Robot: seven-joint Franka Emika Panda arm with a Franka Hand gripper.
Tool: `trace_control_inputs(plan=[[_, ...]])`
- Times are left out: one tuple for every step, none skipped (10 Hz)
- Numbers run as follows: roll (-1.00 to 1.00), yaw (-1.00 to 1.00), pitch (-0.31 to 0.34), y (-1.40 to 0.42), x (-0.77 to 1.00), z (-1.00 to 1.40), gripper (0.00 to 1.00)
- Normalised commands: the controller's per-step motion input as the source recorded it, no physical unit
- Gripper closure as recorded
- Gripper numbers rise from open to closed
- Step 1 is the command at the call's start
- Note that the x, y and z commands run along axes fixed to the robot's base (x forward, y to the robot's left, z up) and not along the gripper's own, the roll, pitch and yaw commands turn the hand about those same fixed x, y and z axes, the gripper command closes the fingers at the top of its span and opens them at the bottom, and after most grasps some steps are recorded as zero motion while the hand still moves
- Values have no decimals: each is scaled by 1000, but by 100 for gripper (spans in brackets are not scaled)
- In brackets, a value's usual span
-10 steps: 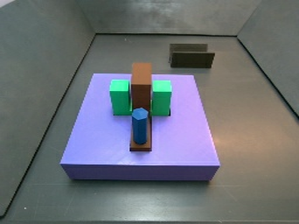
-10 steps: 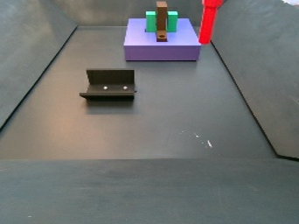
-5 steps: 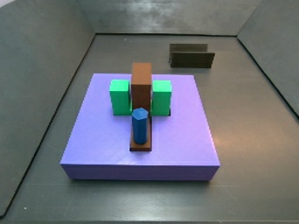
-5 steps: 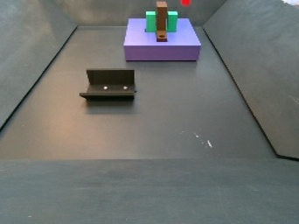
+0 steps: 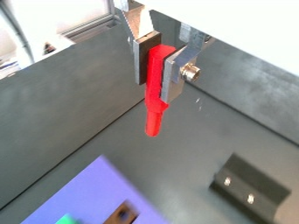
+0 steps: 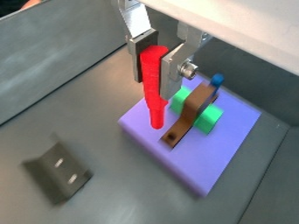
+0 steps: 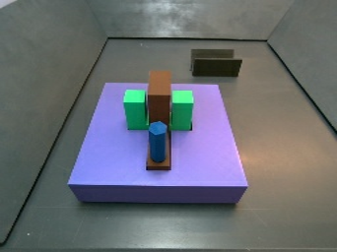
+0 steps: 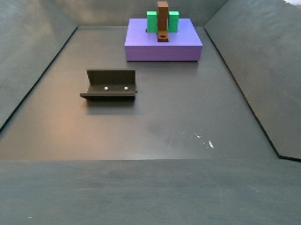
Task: Pick up the red object. Move up. Move to above the board. Insert the red object.
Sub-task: Move to above the board, then insert the red object.
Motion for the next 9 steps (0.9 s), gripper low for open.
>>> trace_control_inputs(plan=[[-14,-3,98,-1400,136,161,100],[9,2,141,-1400,196,170,100],[9,11,152,-932,156,122,100],[18,8,157,-411,120,68,100],[15,9,123,-228,85,40,100],[10,0,-3,177,0,-394,100],[76,0,-36,369,-9,-577,100],[206,11,-141,471,0,-726,100],[273,77,-133,463,0,-663,100]])
